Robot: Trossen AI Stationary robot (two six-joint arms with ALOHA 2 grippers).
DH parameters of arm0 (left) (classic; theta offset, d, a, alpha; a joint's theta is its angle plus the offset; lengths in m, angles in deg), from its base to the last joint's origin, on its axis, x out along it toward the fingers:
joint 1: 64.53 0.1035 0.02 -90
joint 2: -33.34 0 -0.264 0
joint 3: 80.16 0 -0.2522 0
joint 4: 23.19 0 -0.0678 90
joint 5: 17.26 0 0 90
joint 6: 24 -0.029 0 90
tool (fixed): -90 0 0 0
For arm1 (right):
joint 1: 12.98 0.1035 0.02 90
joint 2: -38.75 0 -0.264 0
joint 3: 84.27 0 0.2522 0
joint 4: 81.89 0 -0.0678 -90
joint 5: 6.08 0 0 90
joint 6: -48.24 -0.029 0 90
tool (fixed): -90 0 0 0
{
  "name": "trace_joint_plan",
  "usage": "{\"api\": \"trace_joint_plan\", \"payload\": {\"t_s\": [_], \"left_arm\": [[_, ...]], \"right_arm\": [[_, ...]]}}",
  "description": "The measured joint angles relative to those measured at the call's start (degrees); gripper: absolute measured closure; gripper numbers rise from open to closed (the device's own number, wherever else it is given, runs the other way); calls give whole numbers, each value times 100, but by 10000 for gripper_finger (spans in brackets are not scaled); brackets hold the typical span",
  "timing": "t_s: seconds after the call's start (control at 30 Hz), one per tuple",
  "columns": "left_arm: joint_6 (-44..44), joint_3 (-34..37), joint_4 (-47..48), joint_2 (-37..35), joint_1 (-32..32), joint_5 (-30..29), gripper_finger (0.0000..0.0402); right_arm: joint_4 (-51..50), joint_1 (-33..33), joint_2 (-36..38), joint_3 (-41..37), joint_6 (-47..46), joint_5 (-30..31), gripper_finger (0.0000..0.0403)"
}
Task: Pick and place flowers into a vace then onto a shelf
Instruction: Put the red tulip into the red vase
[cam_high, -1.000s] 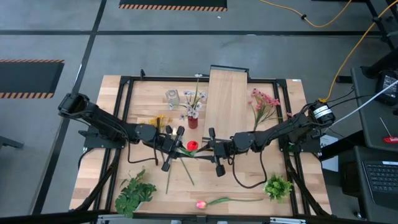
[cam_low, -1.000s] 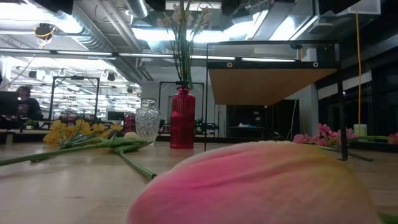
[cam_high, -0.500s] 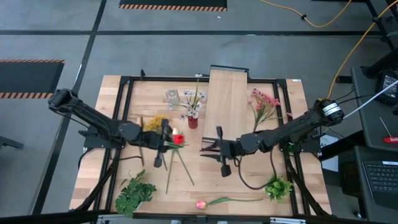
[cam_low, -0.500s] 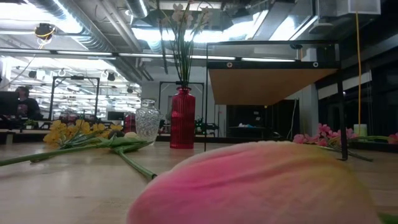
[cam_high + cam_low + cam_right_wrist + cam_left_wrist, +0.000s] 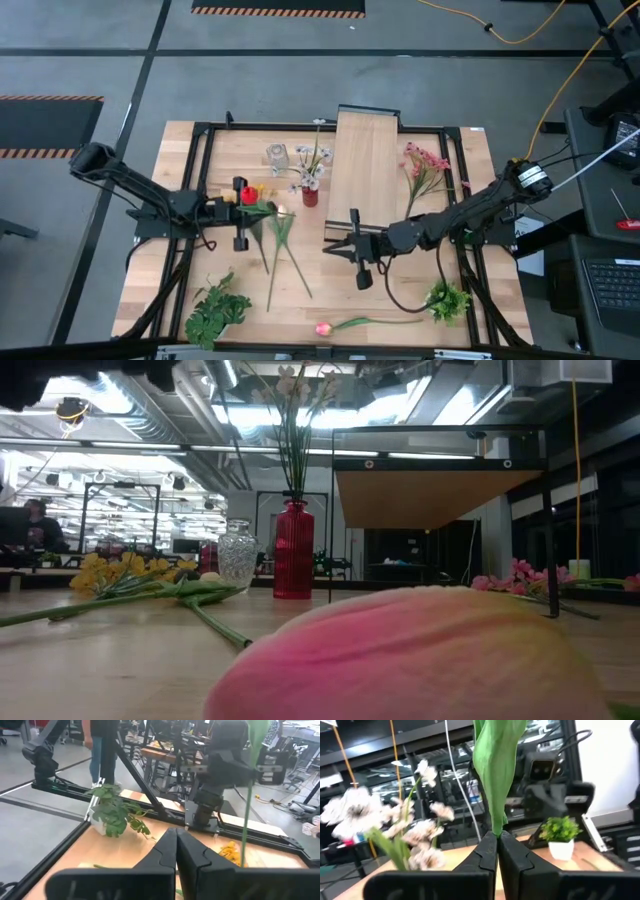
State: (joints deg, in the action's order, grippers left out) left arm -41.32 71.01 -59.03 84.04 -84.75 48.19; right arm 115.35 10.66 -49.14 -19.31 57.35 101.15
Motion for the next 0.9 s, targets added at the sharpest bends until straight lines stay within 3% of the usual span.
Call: {"api": "trace_joint_plan", "payload": {"t_s": [0.3, 0.47, 0.6, 0.9], "left_arm": [[-21, 209, -566, 4, 690, 97, 399], [372, 209, -617, 7, 1159, 710, 399], [457, 209, -707, 7, 1476, 803, 399], [760, 209, -898, 9, 2108, 1595, 398]], "right_arm": [[-2, -2, -210, 0, -16, 271, 398], [96, -24, -212, 0, 2, 271, 401], [99, -24, -212, -2, -1, 271, 399], [95, -24, -212, -4, 8, 273, 397]]}}
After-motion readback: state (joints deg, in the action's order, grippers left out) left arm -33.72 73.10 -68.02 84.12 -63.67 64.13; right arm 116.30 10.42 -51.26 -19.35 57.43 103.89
